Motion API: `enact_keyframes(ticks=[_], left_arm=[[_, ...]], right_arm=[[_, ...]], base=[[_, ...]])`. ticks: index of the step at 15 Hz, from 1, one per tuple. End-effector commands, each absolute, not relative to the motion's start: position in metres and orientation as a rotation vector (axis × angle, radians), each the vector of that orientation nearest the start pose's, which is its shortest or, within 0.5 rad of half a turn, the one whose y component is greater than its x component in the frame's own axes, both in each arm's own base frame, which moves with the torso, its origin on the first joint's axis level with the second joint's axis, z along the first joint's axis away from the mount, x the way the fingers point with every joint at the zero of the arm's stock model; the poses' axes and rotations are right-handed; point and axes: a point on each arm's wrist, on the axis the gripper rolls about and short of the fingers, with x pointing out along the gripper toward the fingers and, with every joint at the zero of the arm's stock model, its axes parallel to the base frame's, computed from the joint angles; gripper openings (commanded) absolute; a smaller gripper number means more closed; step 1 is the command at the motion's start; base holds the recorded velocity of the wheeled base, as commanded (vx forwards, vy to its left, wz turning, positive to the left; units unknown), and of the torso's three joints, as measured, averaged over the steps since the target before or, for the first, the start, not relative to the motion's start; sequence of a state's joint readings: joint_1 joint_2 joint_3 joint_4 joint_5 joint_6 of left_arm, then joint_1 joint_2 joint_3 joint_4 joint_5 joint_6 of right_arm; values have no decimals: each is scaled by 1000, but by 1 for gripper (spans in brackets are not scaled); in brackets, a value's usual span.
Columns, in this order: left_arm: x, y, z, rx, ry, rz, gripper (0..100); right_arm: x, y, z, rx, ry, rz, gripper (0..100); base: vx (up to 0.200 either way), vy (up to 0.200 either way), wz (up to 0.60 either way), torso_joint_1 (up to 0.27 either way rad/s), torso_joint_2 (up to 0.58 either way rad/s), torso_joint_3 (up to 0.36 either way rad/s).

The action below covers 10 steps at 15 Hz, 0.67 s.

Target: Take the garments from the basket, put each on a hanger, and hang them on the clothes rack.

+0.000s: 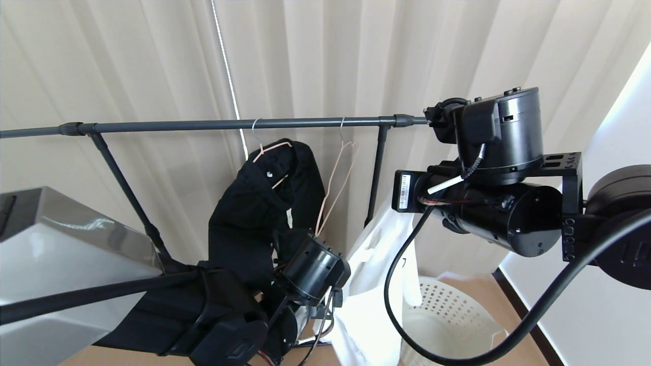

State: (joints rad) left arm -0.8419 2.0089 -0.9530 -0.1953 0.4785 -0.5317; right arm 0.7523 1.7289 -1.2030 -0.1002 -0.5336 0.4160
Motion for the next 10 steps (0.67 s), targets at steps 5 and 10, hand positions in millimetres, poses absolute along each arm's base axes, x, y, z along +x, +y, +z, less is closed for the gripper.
enact_keyframes(ticks=[5, 10], left_arm=[[222, -243, 77, 58, 765, -159, 100], [194, -228, 133, 81, 636, -278, 0]], right_arm=[[258, 199, 236, 158, 363, 86, 0], [262, 189, 236, 114, 355, 43, 0]], base=[[0, 0, 0, 0, 0, 0], [0, 0, 0, 0, 0, 0]])
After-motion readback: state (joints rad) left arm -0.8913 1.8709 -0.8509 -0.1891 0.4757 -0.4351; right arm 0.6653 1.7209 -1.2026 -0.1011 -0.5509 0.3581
